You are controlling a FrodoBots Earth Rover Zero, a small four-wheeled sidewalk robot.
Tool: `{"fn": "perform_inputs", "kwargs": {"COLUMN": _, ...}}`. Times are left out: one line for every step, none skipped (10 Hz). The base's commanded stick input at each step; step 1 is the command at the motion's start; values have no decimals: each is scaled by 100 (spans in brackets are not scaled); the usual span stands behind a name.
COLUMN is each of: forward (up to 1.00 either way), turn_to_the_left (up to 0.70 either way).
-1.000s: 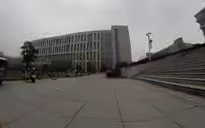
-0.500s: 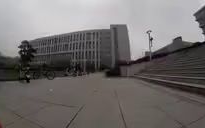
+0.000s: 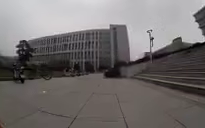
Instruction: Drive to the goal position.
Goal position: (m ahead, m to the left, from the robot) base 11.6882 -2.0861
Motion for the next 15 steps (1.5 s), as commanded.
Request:
{"fn": "perform_inputs", "kwargs": {"forward": 70, "turn_to_the_left": 34}}
{"fn": "perform_inputs", "kwargs": {"forward": 70, "turn_to_the_left": 34}}
{"fn": "perform_inputs", "kwargs": {"forward": 70, "turn_to_the_left": 34}}
{"fn": "perform_inputs", "kwargs": {"forward": 70, "turn_to_the_left": 34}}
{"fn": "perform_inputs", "kwargs": {"forward": 70, "turn_to_the_left": 34}}
{"fn": "perform_inputs", "kwargs": {"forward": 70, "turn_to_the_left": 34}}
{"fn": "perform_inputs", "kwargs": {"forward": 70, "turn_to_the_left": 34}}
{"fn": "perform_inputs", "kwargs": {"forward": 70, "turn_to_the_left": 23}}
{"fn": "perform_inputs", "kwargs": {"forward": 70, "turn_to_the_left": 1}}
{"fn": "perform_inputs", "kwargs": {"forward": 70, "turn_to_the_left": -1}}
{"fn": "perform_inputs", "kwargs": {"forward": 70, "turn_to_the_left": -1}}
{"fn": "perform_inputs", "kwargs": {"forward": 70, "turn_to_the_left": -1}}
{"fn": "perform_inputs", "kwargs": {"forward": 70, "turn_to_the_left": -1}}
{"fn": "perform_inputs", "kwargs": {"forward": 70, "turn_to_the_left": -1}}
{"fn": "perform_inputs", "kwargs": {"forward": 70, "turn_to_the_left": -1}}
